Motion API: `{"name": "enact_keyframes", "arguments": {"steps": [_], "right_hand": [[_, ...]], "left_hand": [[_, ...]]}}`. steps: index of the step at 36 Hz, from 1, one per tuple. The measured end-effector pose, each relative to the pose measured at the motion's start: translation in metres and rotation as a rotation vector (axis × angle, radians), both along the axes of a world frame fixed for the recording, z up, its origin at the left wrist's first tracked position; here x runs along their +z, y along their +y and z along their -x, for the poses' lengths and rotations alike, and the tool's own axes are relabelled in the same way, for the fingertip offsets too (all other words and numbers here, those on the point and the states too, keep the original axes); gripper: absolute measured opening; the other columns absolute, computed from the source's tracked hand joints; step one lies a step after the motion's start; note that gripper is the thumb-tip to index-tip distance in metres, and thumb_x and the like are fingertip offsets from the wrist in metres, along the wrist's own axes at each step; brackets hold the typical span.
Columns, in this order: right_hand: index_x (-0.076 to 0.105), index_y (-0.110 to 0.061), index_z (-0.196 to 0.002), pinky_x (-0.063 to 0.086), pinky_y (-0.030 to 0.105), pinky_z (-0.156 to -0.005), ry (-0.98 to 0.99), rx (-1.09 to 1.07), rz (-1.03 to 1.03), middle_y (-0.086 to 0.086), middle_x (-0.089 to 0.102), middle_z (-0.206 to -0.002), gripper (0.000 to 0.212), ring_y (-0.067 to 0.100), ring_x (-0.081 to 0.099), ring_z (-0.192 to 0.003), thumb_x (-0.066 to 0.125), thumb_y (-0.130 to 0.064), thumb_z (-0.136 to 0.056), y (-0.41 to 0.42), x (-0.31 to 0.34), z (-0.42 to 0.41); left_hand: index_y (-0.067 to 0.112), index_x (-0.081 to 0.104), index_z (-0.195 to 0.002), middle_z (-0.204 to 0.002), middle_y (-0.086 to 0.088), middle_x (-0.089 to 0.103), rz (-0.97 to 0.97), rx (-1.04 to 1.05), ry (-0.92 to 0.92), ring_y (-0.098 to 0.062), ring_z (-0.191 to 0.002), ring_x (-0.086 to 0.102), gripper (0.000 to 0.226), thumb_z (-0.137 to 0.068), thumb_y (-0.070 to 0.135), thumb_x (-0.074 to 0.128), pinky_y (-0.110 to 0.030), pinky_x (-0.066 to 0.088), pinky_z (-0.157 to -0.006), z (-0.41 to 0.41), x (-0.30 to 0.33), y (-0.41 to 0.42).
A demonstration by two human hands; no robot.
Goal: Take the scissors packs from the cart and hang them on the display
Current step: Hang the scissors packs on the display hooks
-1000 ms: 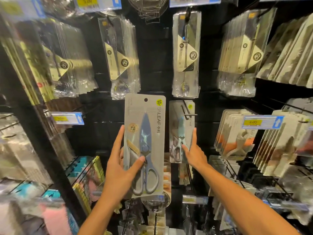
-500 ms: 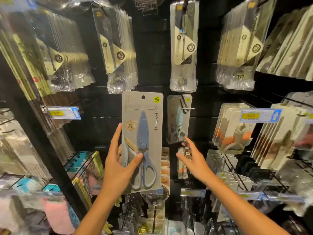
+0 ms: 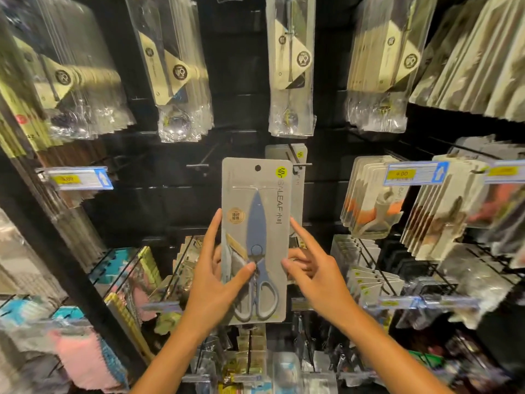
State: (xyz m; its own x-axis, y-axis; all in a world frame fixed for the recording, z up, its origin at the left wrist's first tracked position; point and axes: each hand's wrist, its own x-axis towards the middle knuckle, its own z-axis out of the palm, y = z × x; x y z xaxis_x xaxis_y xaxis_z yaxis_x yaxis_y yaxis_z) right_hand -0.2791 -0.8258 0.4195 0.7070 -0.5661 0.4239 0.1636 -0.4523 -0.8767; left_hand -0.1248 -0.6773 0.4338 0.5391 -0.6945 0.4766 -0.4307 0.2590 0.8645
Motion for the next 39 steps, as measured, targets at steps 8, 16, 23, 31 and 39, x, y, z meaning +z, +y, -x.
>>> {"name": "enact_keyframes", "arguments": {"steps": [8, 16, 23, 31, 39], "right_hand": [[0.024, -0.057, -0.153, 0.048, 0.034, -0.073, 0.085, -0.061, 0.008, 0.025, 0.062, -0.091, 0.078, 0.044, 0.055, -0.076, 0.059, -0.009, -0.101, -0.011, -0.024, 0.021], [0.026, -0.058, -0.152, 0.057, 0.05, -0.088, 0.117, -0.164, 0.016, -0.001, 0.076, -0.099, 0.08, 0.042, 0.067, -0.091, 0.059, -0.006, -0.1, -0.017, -0.018, 0.036], [0.027, -0.047, -0.155, 0.058, 0.05, -0.083, 0.097, -0.203, 0.012, -0.006, 0.076, -0.099, 0.077, 0.03, 0.07, -0.089, 0.059, -0.003, -0.1, -0.027, -0.007, 0.043], [0.035, -0.037, -0.154, 0.059, 0.029, -0.088, 0.083, -0.231, 0.002, -0.015, 0.076, -0.103, 0.067, 0.011, 0.073, -0.097, 0.059, -0.005, -0.1, -0.033, -0.005, 0.041], [0.02, -0.049, -0.157, 0.059, 0.043, -0.088, 0.212, -0.195, 0.092, -0.015, 0.072, -0.111, 0.071, 0.012, 0.071, -0.098, 0.056, -0.018, -0.104, -0.049, -0.01, 0.034]], "left_hand": [[0.062, 0.004, -0.155, -0.147, 0.008, 0.057, -0.211, -0.098, -0.04, -0.01, -0.124, 0.065, 0.121, -0.077, 0.022, 0.088, -0.041, 0.059, -0.099, -0.001, -0.011, -0.015], [0.06, 0.002, -0.156, -0.148, 0.007, 0.056, -0.219, -0.161, -0.06, -0.01, -0.124, 0.065, 0.123, -0.08, 0.015, 0.087, -0.04, 0.061, -0.095, 0.007, -0.006, -0.035], [0.057, 0.002, -0.157, -0.141, 0.005, 0.062, -0.223, -0.188, -0.064, -0.011, -0.118, 0.069, 0.123, -0.08, 0.016, 0.088, -0.033, 0.061, -0.092, 0.009, 0.003, -0.049], [0.055, -0.001, -0.158, -0.142, 0.005, 0.062, -0.272, -0.214, -0.05, -0.011, -0.115, 0.071, 0.121, -0.08, 0.024, 0.087, -0.042, 0.06, -0.095, 0.005, 0.007, -0.06], [0.063, -0.012, -0.152, -0.152, 0.005, 0.053, -0.353, -0.296, -0.06, -0.013, -0.126, 0.064, 0.118, -0.087, 0.035, 0.081, -0.046, 0.055, -0.104, -0.01, 0.001, -0.072]]}}
